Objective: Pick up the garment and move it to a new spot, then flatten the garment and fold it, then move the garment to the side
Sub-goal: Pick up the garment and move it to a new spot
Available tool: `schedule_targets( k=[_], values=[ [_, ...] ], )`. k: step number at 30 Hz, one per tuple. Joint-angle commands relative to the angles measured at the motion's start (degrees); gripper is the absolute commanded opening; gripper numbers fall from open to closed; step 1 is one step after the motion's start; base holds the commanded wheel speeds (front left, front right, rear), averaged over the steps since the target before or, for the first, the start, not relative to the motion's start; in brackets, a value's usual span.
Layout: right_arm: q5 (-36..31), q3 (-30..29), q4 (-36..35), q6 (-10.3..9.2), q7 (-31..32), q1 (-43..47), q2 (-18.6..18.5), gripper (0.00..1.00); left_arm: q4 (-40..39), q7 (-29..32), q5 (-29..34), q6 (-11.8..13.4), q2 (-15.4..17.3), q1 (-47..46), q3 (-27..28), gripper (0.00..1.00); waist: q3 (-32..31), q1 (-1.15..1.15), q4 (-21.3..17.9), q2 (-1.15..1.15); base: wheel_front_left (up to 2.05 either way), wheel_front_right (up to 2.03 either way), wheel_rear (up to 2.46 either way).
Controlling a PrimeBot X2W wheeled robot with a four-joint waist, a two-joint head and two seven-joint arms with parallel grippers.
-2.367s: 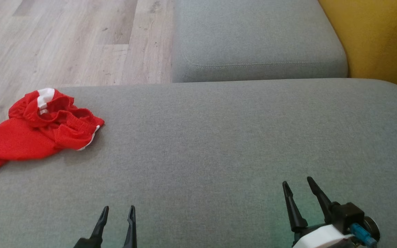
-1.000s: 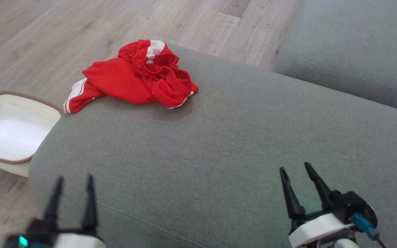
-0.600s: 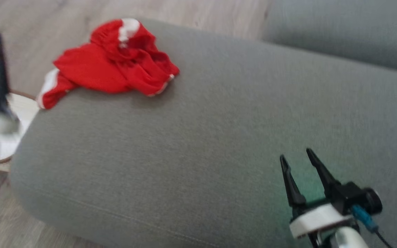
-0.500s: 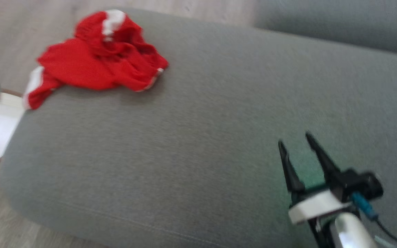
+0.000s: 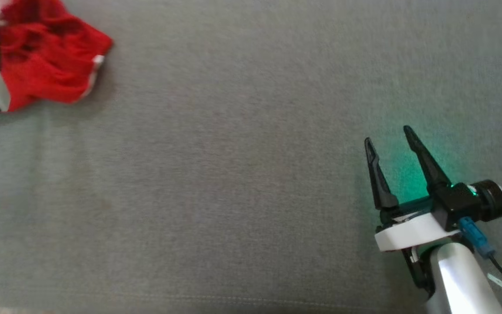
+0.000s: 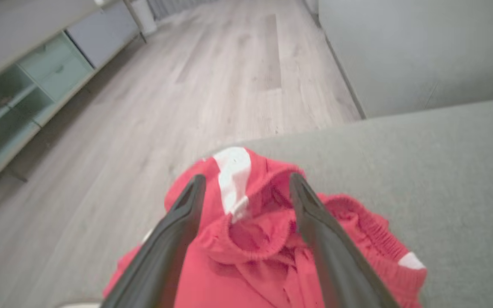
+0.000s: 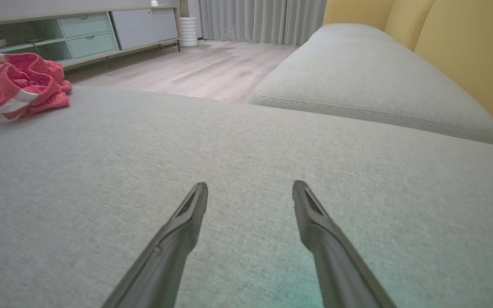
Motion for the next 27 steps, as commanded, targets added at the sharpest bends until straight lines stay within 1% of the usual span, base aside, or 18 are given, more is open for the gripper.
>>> schedule_targets(
  k=[1,2,5,10,12,13,14,15,16,21,27],
  values=[
    [-0.26,1.16,-2.36,0.43,0.09,-1.44,-0.18,1.0,-0.2,0.27,-0.43,-0.08,4.32,-3.43,2.08,1.0,3.77,-0.02,-2.95,0.0,0.0,0.0,0.0],
    [-0.32,1.01,-2.95,0.43,0.09,-1.54,-0.18,1.0,2.51,0.12,-0.74,0.36,4.42,-3.84,2.46,1.0,4.89,-0.02,-3.31,0.0,0.0,0.0,0.0],
    [-0.4,1.0,-3.54,0.43,0.14,-1.73,-0.18,1.0,6.08,-0.15,-0.43,2.13,4.76,-4.56,2.86,1.0,6.28,-0.02,-3.58,0.0,0.0,0.0,0.0],
    [-0.36,1.16,-4.01,0.43,0.15,-2.06,-0.18,1.0,11.02,-0.75,0.07,6.42,5.39,-5.77,4.03,1.0,7.49,-0.02,-3.84,0.0,0.0,0.0,0.0],
    [-0.3,1.27,-3.98,0.43,0.13,-2.12,-0.18,1.0,12.73,-0.66,-0.18,6.96,5.42,-6.06,4.27,1.0,7.67,-0.02,-3.88,0.0,0.0,0.0,0.0],
    [-0.3,1.3,-3.92,0.43,0.11,-2.13,-0.18,1.0,13.51,-0.51,-0.51,6.85,5.23,-6.19,4.34,0.94,7.68,-0.02,-3.88,0.0,0.0,0.0,0.0],
    [-0.3,1.31,-3.84,0.43,0.08,-2.14,-0.18,1.0,14.18,-0.39,-0.8,6.77,4.96,-6.34,4.37,0.53,7.64,-0.02,-3.85,0.0,0.0,0.0,0.0],
    [-0.3,1.32,-3.71,0.43,0.06,-2.14,-0.18,1.0,14.68,-0.43,-0.91,6.6,4.76,-6.48,4.24,0.31,7.56,-0.02,-3.81,0.0,0.0,0.0,0.0],
    [-0.3,1.32,-3.56,0.43,0.04,-2.18,-0.18,1.0,15.07,-0.73,-1.0,6.44,4.57,-6.63,4.13,0.0,7.37,-0.02,-3.78,0.0,0.0,0.0,0.0],
    [0.14,1.41,-2.36,0.43,-0.47,-2.43,-0.18,1.0,16.09,-3.7,-0.62,5.48,4.39,-7.47,3.18,0.0,5.01,-0.02,-3.64,0.0,0.0,0.0,0.0],
    [1.95,2.03,0.67,0.43,-1.61,-2.26,-0.18,1.0,15.46,-8.15,0.57,4.54,5.03,-9.94,1.85,0.0,-0.62,-0.02,-4.14,0.0,0.0,0.0,0.0]
  ],
)
